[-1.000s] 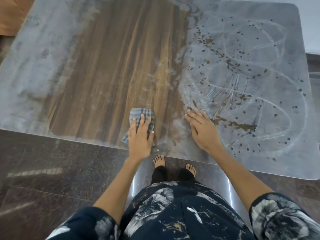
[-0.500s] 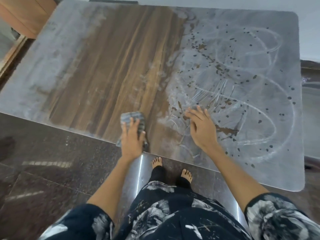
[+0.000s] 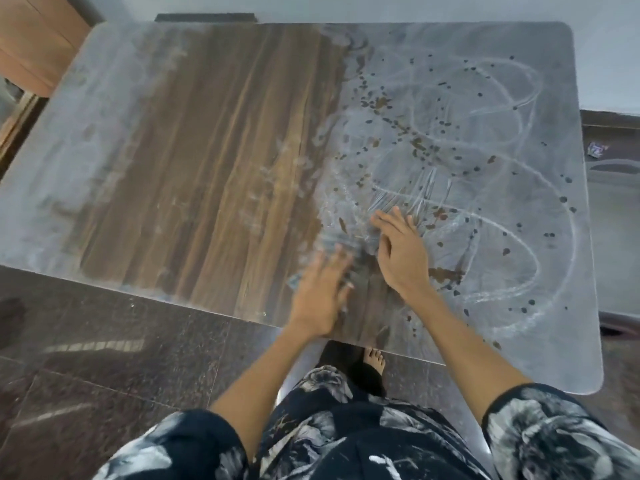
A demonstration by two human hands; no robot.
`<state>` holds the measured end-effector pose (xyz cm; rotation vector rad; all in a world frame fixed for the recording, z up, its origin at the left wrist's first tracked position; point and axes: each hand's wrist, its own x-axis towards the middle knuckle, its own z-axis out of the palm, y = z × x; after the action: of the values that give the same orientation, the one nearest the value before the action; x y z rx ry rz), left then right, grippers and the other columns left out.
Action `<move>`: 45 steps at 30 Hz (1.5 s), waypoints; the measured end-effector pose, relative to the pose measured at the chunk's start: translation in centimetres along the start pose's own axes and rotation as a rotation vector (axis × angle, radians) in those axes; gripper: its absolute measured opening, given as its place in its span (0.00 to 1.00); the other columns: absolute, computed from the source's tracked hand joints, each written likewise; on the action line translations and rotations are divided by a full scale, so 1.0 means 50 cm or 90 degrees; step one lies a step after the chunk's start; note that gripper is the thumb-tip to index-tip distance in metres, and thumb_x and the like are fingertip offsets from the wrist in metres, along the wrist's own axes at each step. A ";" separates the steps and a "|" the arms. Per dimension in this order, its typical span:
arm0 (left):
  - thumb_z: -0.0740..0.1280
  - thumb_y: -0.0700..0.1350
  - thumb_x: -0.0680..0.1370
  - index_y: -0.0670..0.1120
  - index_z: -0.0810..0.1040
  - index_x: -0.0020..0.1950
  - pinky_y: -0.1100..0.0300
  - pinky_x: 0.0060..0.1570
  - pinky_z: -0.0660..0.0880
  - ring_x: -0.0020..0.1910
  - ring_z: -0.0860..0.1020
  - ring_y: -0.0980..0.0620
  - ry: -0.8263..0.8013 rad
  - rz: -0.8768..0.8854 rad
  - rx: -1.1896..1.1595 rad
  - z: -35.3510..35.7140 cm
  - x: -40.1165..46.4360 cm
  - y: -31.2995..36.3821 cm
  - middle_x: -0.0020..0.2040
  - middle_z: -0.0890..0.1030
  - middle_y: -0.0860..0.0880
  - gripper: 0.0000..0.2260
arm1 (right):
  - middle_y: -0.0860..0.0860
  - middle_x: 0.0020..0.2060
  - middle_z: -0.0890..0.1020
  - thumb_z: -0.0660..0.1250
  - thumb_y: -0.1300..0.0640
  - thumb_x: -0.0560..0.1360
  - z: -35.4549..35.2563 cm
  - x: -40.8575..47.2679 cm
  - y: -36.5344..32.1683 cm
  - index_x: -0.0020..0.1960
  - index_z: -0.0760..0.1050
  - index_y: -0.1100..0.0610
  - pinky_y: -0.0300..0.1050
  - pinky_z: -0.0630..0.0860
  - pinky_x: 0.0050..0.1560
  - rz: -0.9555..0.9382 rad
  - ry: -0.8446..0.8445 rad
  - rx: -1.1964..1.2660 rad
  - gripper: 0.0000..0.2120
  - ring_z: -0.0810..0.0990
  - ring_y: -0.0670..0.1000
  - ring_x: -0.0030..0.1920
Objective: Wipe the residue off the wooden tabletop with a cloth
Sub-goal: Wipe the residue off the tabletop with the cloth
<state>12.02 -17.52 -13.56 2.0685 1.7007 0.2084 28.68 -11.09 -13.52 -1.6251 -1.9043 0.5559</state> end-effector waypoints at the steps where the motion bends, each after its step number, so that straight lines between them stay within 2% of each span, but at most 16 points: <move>1: 0.55 0.51 0.80 0.52 0.57 0.75 0.43 0.71 0.56 0.75 0.46 0.47 0.039 -0.085 -0.006 -0.022 0.017 -0.038 0.77 0.53 0.52 0.23 | 0.53 0.63 0.76 0.57 0.64 0.78 0.001 0.005 0.004 0.63 0.76 0.60 0.42 0.49 0.74 0.010 -0.004 0.000 0.16 0.64 0.52 0.72; 4: 0.54 0.51 0.81 0.49 0.54 0.76 0.43 0.73 0.51 0.75 0.44 0.44 0.127 -0.324 -0.026 -0.049 0.026 -0.082 0.77 0.50 0.49 0.24 | 0.53 0.63 0.76 0.57 0.63 0.78 0.006 0.013 0.008 0.63 0.75 0.60 0.42 0.49 0.74 0.020 -0.011 -0.008 0.16 0.64 0.52 0.72; 6: 0.52 0.51 0.81 0.48 0.52 0.76 0.47 0.72 0.45 0.75 0.42 0.45 0.146 -0.343 0.005 -0.021 0.013 -0.037 0.76 0.47 0.49 0.24 | 0.53 0.63 0.76 0.57 0.63 0.78 0.010 0.020 0.007 0.63 0.75 0.60 0.45 0.52 0.74 0.039 -0.001 -0.009 0.16 0.64 0.52 0.71; 11: 0.51 0.52 0.79 0.49 0.61 0.74 0.47 0.68 0.60 0.74 0.53 0.46 0.007 0.106 0.101 0.017 0.038 0.031 0.75 0.58 0.50 0.22 | 0.53 0.63 0.76 0.53 0.61 0.77 0.023 0.063 -0.014 0.64 0.75 0.60 0.41 0.50 0.73 0.062 0.012 -0.001 0.19 0.65 0.52 0.71; 14: 0.54 0.50 0.81 0.49 0.58 0.75 0.49 0.71 0.55 0.75 0.51 0.46 -0.062 0.221 0.124 -0.048 0.127 -0.031 0.76 0.57 0.49 0.22 | 0.52 0.64 0.76 0.54 0.62 0.77 0.028 0.100 -0.019 0.64 0.74 0.60 0.42 0.51 0.73 0.069 0.033 0.004 0.19 0.65 0.52 0.71; 19: 0.52 0.50 0.82 0.47 0.56 0.75 0.44 0.71 0.54 0.75 0.48 0.43 0.078 -0.208 0.069 -0.155 0.216 -0.215 0.77 0.54 0.47 0.22 | 0.51 0.64 0.75 0.56 0.65 0.78 0.039 0.116 -0.003 0.63 0.75 0.59 0.44 0.52 0.74 0.104 0.087 0.018 0.17 0.64 0.51 0.71; 21: 0.51 0.51 0.82 0.49 0.52 0.76 0.45 0.71 0.50 0.76 0.45 0.45 0.071 -0.276 0.053 -0.137 0.194 -0.198 0.77 0.50 0.49 0.23 | 0.52 0.64 0.75 0.56 0.65 0.78 0.038 0.110 0.001 0.63 0.75 0.59 0.46 0.53 0.74 0.128 0.104 0.029 0.16 0.64 0.50 0.71; 24: 0.56 0.48 0.80 0.49 0.53 0.76 0.44 0.72 0.54 0.75 0.47 0.46 0.049 -0.085 0.064 -0.058 0.120 -0.068 0.76 0.51 0.50 0.25 | 0.52 0.64 0.75 0.56 0.66 0.78 0.038 0.108 0.000 0.63 0.75 0.59 0.50 0.57 0.74 0.164 0.116 0.043 0.16 0.63 0.47 0.70; 27: 0.58 0.53 0.77 0.49 0.68 0.70 0.49 0.63 0.68 0.72 0.63 0.45 -0.041 0.199 0.119 -0.011 0.089 0.028 0.72 0.67 0.48 0.21 | 0.53 0.64 0.75 0.55 0.66 0.78 0.035 0.127 -0.005 0.63 0.75 0.60 0.48 0.56 0.74 0.154 0.135 0.044 0.17 0.65 0.52 0.71; 29: 0.55 0.55 0.77 0.49 0.74 0.64 0.51 0.56 0.72 0.66 0.69 0.45 -0.075 0.280 0.165 -0.022 0.150 0.037 0.65 0.74 0.48 0.19 | 0.53 0.64 0.76 0.55 0.66 0.78 0.030 0.144 -0.009 0.63 0.75 0.60 0.45 0.54 0.74 0.154 0.148 0.042 0.17 0.65 0.53 0.71; 31: 0.51 0.55 0.78 0.47 0.71 0.67 0.49 0.59 0.70 0.67 0.67 0.43 -0.068 0.262 0.221 -0.046 0.225 0.018 0.68 0.72 0.45 0.23 | 0.53 0.64 0.76 0.55 0.66 0.78 0.024 0.160 -0.008 0.63 0.75 0.61 0.46 0.56 0.73 0.156 0.147 0.035 0.17 0.65 0.54 0.71; 33: 0.47 0.56 0.80 0.46 0.57 0.75 0.46 0.71 0.54 0.74 0.55 0.43 -0.034 0.129 0.238 -0.077 0.290 -0.025 0.76 0.57 0.45 0.25 | 0.53 0.64 0.75 0.55 0.63 0.78 0.018 0.165 0.003 0.64 0.74 0.61 0.46 0.56 0.73 0.152 0.134 0.017 0.17 0.64 0.53 0.71; 35: 0.44 0.57 0.81 0.47 0.46 0.77 0.49 0.72 0.39 0.75 0.43 0.42 -0.016 -0.039 0.228 -0.102 0.312 -0.078 0.77 0.45 0.45 0.27 | 0.53 0.65 0.75 0.55 0.62 0.79 0.017 0.160 0.015 0.65 0.73 0.60 0.46 0.55 0.73 0.147 0.112 -0.006 0.17 0.63 0.52 0.71; 38: 0.42 0.58 0.80 0.45 0.44 0.76 0.50 0.71 0.37 0.75 0.41 0.42 0.049 -0.154 0.176 -0.090 0.271 -0.103 0.77 0.46 0.43 0.28 | 0.53 0.65 0.74 0.56 0.63 0.79 0.016 0.149 0.030 0.66 0.73 0.60 0.45 0.53 0.74 0.168 0.103 -0.028 0.17 0.62 0.52 0.72; 40: 0.44 0.57 0.80 0.45 0.48 0.75 0.48 0.71 0.40 0.75 0.45 0.43 0.079 -0.114 0.174 -0.053 0.228 -0.057 0.76 0.50 0.44 0.27 | 0.53 0.66 0.74 0.56 0.64 0.79 0.014 0.146 0.035 0.65 0.73 0.60 0.44 0.52 0.74 0.189 0.114 -0.019 0.17 0.62 0.52 0.72; 45: 0.52 0.54 0.79 0.46 0.64 0.73 0.49 0.71 0.58 0.74 0.58 0.45 -0.011 0.173 0.133 -0.010 0.213 0.057 0.73 0.63 0.45 0.23 | 0.53 0.66 0.74 0.54 0.62 0.78 0.014 0.161 0.048 0.65 0.73 0.60 0.46 0.52 0.73 0.187 0.123 -0.031 0.18 0.63 0.54 0.72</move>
<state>16.81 -7.59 -13.65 2.4460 1.4802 0.0994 29.23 -2.73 -14.35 -1.9313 -1.5625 0.4510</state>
